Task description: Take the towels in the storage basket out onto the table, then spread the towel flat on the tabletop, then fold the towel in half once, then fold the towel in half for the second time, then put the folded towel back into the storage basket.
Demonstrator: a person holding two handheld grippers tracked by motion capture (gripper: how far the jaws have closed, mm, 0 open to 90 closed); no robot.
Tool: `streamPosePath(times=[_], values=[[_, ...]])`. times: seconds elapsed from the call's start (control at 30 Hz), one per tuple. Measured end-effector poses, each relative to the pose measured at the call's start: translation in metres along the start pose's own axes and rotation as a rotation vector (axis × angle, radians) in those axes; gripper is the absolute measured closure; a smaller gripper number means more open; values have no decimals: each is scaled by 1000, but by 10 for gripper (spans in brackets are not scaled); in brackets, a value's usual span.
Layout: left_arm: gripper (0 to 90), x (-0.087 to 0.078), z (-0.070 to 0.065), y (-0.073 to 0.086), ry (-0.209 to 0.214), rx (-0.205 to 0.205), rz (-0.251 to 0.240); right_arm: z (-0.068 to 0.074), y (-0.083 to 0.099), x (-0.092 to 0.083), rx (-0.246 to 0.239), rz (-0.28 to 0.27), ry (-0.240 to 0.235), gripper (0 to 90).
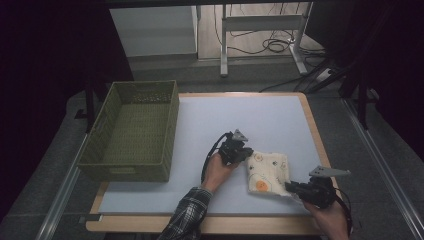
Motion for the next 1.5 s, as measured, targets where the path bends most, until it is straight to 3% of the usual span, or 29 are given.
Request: streamPosePath(times=[0.57,1.07,1.5], values=[[856,-30,12,-7,-43,24,-22,21,-23,10,-39,-32,-72,838],[855,-71,34,-19,-123,32,-28,47,-54,27,-105,-63,-123,838],[855,-97,48,-27,-170,41,-32,62,-74,43,-124,-77,-159,838]])
Point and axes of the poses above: each handheld gripper's, and its own axes: x roughly forward along the jaws, y roughly out of its underside, z roughly to its left, the point moved 8 cm from there along x, roughly forward along the jaws, and after that the axes turned 7 degrees about -z, right-handed, at the moved point
